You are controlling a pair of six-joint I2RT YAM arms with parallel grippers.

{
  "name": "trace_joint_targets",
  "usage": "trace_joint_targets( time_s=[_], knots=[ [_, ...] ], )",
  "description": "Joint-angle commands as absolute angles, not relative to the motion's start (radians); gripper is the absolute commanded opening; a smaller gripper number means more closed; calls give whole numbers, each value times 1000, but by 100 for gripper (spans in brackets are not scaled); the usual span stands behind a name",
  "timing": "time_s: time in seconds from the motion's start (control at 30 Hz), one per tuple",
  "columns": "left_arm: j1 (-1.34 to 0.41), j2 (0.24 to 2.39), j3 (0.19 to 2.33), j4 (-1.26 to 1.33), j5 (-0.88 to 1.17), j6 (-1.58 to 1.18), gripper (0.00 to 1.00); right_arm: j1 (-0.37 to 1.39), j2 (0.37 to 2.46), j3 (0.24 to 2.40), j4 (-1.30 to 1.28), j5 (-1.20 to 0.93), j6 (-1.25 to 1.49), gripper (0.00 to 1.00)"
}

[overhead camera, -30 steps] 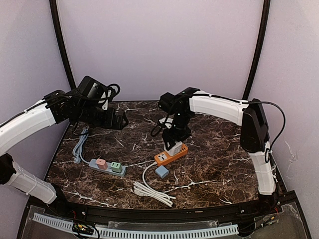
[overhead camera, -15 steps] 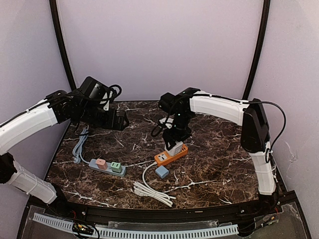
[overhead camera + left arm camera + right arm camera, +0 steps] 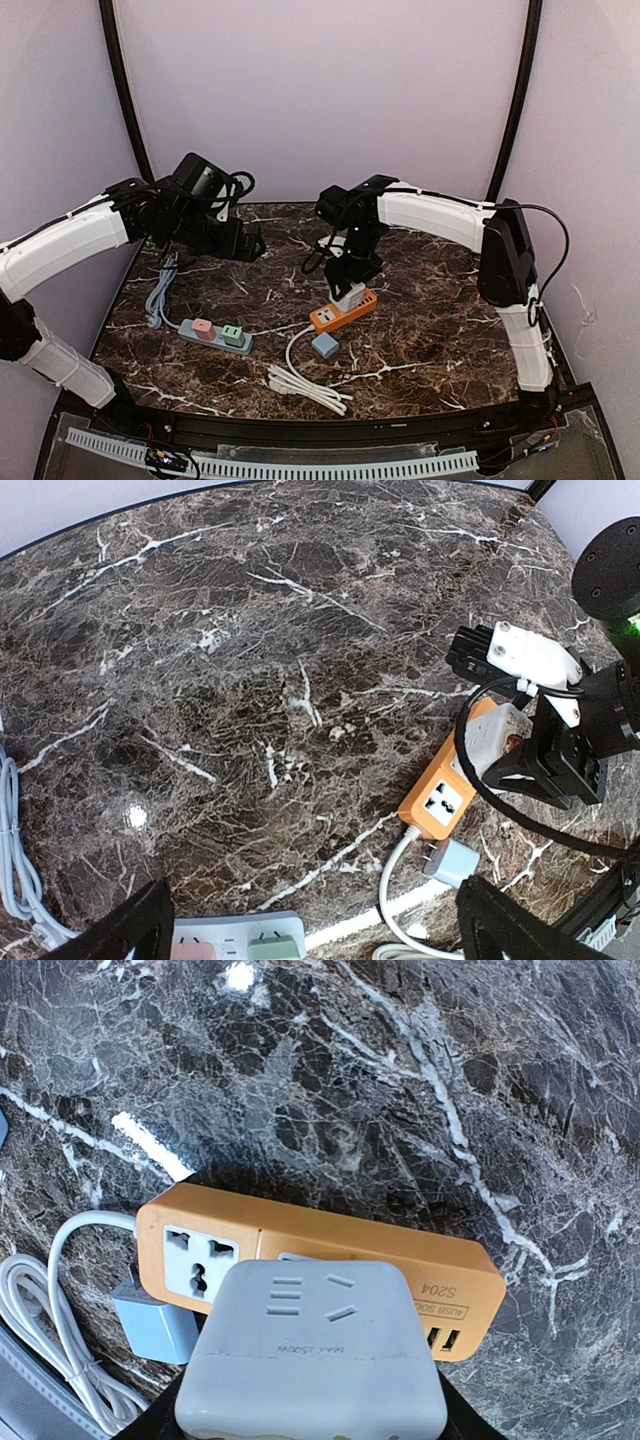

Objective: Insert the plug

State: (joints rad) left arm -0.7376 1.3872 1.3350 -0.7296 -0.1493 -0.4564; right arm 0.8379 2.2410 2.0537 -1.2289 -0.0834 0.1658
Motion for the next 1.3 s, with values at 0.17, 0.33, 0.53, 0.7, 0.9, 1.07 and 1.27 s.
trace_joint_targets(
  time_s=[0.17, 0.33, 0.53, 0.7, 0.9, 1.07, 1.27],
  knots=[
    [-734, 1435, 1405, -744, -151, -417, 99, 857, 2370, 2088, -1235, -118, 173, 0],
    [-735, 1459, 1424, -751, -148, -412, 99, 857, 2327, 2036, -1235, -112, 179, 0],
    [-735, 1466, 1423, -743, -145, -423, 99, 859, 2278, 1999, -1235, -118, 197, 0],
    [-735, 1463, 1413, -735, -141, -438, 99, 882, 2270, 2000, -1252, -96, 236, 0],
    [-733, 1443, 1392, -729, -140, -453, 99, 899, 2275, 1998, -1291, -52, 273, 0],
    [-734, 1431, 1381, -733, -140, -456, 99, 900, 2311, 1980, -1288, -11, 289, 0],
    [-734, 1417, 1382, -751, -146, -453, 99, 900, 2367, 2029, -1304, -3, 364, 0]
  ],
)
